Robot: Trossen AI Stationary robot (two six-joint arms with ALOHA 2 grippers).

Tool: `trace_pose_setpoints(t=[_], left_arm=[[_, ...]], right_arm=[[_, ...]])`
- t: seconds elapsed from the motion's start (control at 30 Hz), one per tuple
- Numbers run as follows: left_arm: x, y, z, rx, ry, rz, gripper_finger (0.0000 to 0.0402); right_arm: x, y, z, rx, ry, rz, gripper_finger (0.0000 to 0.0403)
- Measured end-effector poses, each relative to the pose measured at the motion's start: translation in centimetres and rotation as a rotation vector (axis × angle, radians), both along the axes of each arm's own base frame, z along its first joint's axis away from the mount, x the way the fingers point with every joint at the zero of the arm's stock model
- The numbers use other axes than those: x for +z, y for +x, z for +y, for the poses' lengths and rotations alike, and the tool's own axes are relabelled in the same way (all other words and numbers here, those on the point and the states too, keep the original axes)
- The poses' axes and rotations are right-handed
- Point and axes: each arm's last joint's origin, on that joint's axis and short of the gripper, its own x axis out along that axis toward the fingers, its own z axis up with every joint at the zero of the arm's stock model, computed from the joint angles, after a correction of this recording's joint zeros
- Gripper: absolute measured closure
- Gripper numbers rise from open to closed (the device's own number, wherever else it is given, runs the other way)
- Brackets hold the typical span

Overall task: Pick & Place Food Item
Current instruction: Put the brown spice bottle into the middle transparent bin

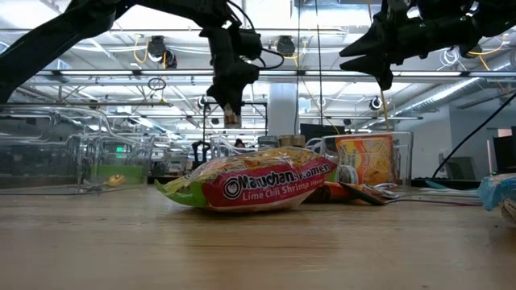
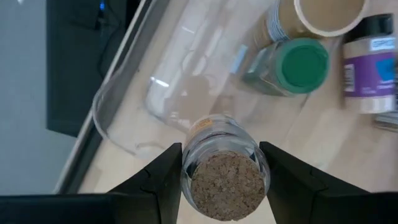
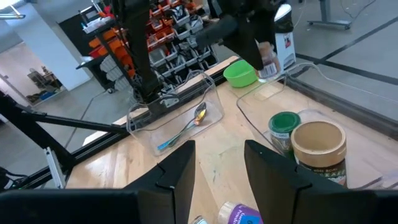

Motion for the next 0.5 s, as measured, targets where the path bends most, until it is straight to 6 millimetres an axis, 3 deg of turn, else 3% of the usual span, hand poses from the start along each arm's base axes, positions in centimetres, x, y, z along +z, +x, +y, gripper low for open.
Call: trace_pose_setpoints(t=[0.5], left_arm=[[-2.1,2.1,-0.7,-0.230,0.070,0.043,0.0217]], right_arm=[[-0.6,0.6,-0.3,0.000,0.019,0.034,0.0273]])
